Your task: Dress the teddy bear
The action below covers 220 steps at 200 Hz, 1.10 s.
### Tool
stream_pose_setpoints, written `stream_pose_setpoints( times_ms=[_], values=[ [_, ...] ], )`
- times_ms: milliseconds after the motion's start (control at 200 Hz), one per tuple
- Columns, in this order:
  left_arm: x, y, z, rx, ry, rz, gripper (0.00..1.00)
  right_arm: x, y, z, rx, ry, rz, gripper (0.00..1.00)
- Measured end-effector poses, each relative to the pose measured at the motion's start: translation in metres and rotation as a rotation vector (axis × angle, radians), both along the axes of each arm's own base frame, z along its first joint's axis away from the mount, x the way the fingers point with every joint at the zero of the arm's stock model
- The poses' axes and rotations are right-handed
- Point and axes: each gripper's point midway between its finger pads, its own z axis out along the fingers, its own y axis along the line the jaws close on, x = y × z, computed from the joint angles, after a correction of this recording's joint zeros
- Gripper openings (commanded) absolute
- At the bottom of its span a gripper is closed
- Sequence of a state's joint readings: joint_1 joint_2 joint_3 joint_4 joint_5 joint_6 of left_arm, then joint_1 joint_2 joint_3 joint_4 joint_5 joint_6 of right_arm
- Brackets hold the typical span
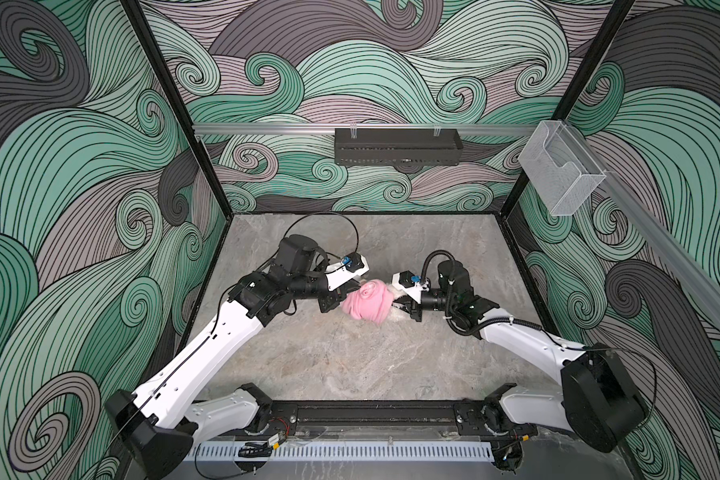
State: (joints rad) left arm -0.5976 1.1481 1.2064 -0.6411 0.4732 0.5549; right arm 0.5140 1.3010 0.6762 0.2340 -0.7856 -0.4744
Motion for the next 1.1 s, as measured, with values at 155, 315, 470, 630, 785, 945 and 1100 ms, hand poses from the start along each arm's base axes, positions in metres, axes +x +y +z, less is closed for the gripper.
stream_pose_setpoints(
  times_ms=[155,315,470,630,785,945,1100],
  values=[
    [0.001,-0.012,-0.024,0.073,0.014,-0.08,0.08,-0.005,0.004,-0.001,-0.008,-0.017,0.026,0.0],
    [0.002,-0.02,-0.041,0.14,0.014,-0.145,0.08,-0.007,0.006,0.001,0.001,-0.026,0.036,0.0],
    [0.006,-0.021,-0.049,0.176,-0.006,-0.155,0.14,-0.006,0.007,0.004,0.01,-0.035,0.036,0.0],
    [0.017,-0.022,-0.044,0.173,-0.049,-0.123,0.24,-0.005,0.007,0.006,0.017,-0.043,0.034,0.0],
    [0.024,-0.025,-0.04,0.156,-0.069,-0.102,0.31,-0.005,0.008,0.008,0.021,-0.047,0.034,0.0],
    [0.029,-0.028,-0.038,0.142,-0.075,-0.09,0.37,-0.004,0.008,0.009,0.027,-0.052,0.033,0.0],
    [0.03,-0.032,-0.045,0.148,-0.045,-0.1,0.4,-0.004,0.008,0.01,0.033,-0.037,0.028,0.0]
  ],
)
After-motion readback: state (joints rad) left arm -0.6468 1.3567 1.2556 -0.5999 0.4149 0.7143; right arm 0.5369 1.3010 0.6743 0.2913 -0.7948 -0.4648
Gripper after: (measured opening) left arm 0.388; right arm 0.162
